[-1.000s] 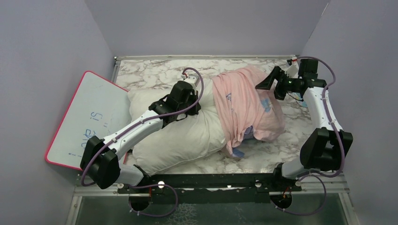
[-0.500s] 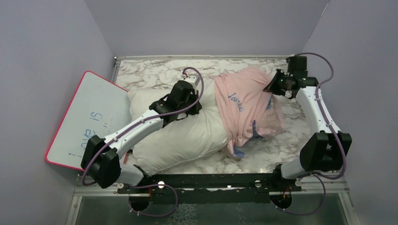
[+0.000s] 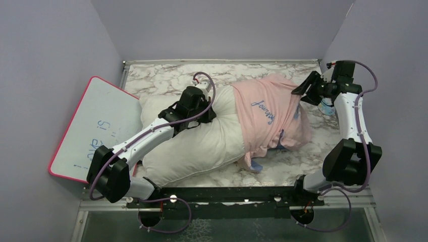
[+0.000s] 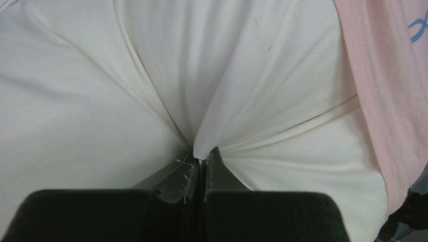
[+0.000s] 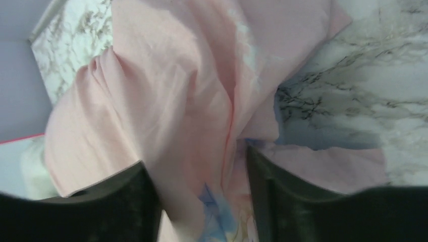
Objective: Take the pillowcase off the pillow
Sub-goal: Remove the pillow from the pillowcase.
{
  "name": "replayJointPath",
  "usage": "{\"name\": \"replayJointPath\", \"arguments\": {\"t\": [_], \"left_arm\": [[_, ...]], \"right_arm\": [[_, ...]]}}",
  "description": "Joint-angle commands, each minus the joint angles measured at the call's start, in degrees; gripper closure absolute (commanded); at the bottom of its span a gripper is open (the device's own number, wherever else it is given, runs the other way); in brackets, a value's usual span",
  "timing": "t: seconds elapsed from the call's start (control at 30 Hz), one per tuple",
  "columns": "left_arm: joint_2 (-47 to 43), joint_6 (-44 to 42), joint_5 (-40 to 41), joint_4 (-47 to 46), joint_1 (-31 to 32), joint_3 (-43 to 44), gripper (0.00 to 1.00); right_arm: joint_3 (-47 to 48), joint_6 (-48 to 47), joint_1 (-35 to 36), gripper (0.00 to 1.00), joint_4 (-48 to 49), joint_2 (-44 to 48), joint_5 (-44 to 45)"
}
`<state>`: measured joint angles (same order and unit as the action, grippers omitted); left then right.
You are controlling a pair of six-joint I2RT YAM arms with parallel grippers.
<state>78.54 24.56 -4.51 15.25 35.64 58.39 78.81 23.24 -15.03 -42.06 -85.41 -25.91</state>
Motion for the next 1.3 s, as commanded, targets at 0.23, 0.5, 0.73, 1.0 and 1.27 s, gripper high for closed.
{"name": "replayJointPath", "arguments": {"t": [0.23,0.5,0.73,1.0,1.27], "left_arm": [[-1.02,-3.11,-1.1,14.78,-1.5,2.69,0.93],[-6.76,-3.29,-1.75,14.99,0.88,6.88,0.32],[-12.15,-0.2,3.32,15.87,10.6,7.87,0.19],[-17.22,7.64,12.22,15.35,25.65,1.92,0.17],[-16.9,18.67,24.38,10.35,44.41,-7.69,0.16]], "right_arm": [[-7.46,4.81,-1.01,0.14,-4.37,19.76,19.09],[-21.22,14.51,-1.04,0.06,-11.31,34.0,8.74],[-30.26,15.41,-0.99,0.08,-16.4,42.39,2.48],[-37.02,15.73,-0.99,0.23,-14.16,46.39,-1.75],[-44.87,19.09,-1.05,0.38,-1.4,48.53,-5.21]]}}
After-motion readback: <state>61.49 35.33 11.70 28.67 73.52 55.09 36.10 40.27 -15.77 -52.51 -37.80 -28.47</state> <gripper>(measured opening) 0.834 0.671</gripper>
